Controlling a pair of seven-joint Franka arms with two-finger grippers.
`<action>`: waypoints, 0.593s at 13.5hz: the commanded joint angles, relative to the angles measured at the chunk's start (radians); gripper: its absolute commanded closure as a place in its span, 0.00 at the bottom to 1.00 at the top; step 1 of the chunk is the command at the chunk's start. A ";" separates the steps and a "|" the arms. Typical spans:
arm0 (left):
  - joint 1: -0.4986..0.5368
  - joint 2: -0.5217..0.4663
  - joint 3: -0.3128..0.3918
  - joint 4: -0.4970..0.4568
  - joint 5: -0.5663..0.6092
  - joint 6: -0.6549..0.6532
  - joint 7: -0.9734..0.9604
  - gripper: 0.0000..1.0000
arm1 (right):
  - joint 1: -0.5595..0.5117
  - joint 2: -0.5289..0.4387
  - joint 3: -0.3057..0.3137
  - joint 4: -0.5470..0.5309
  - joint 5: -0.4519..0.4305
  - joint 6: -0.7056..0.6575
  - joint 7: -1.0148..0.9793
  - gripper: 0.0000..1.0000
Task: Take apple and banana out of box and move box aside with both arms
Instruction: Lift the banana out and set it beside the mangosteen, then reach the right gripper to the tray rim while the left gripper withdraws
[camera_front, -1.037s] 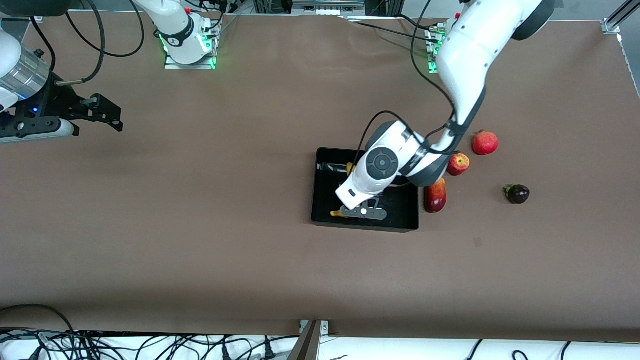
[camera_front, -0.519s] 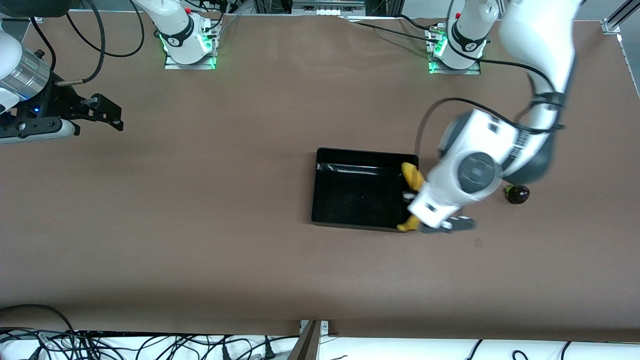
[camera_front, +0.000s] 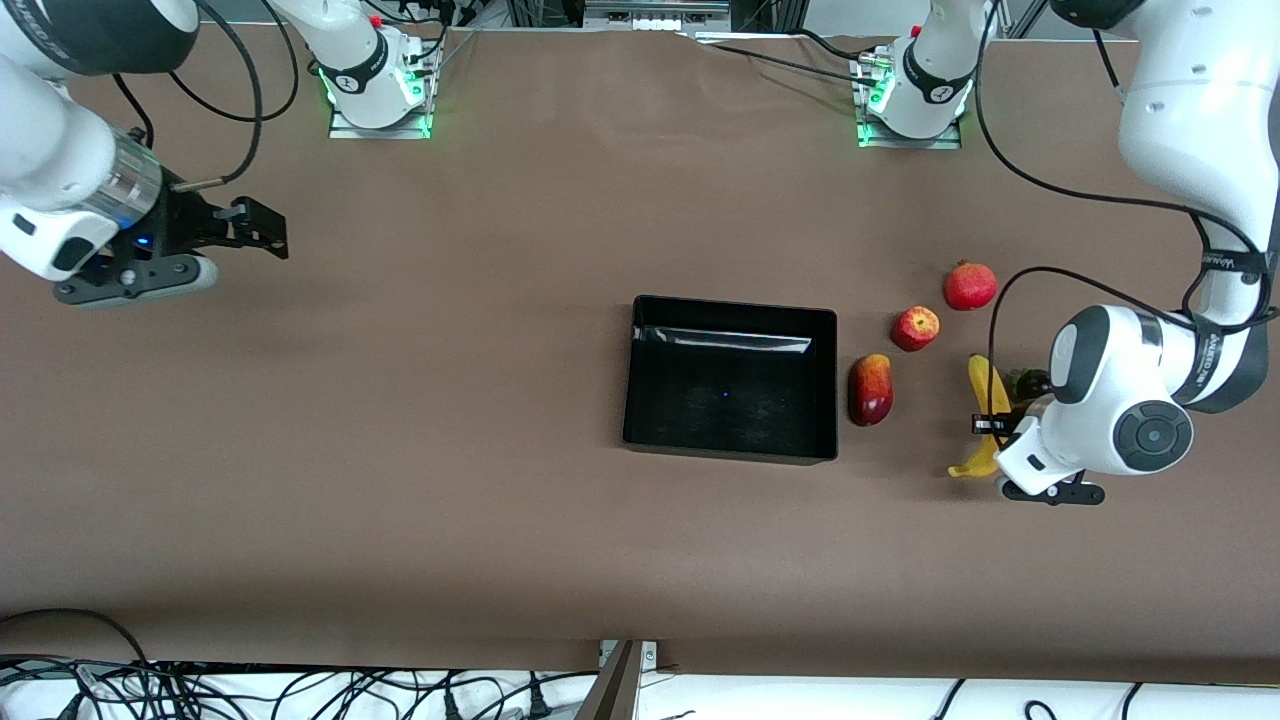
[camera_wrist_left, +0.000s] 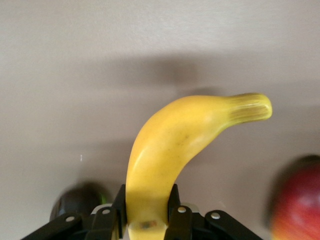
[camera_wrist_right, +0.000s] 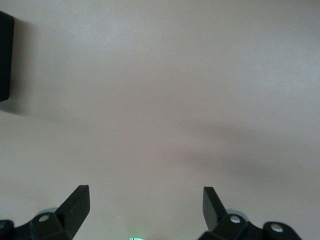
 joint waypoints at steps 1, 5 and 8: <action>0.036 -0.026 -0.015 -0.133 0.036 0.126 0.055 0.72 | 0.074 0.047 -0.002 0.017 0.033 0.022 0.063 0.00; 0.030 -0.040 -0.022 -0.127 0.036 0.112 0.057 0.00 | 0.230 0.185 -0.002 0.022 0.150 0.149 0.423 0.00; 0.013 -0.115 -0.050 -0.072 0.036 0.024 0.049 0.00 | 0.393 0.306 -0.003 0.023 0.136 0.379 0.589 0.00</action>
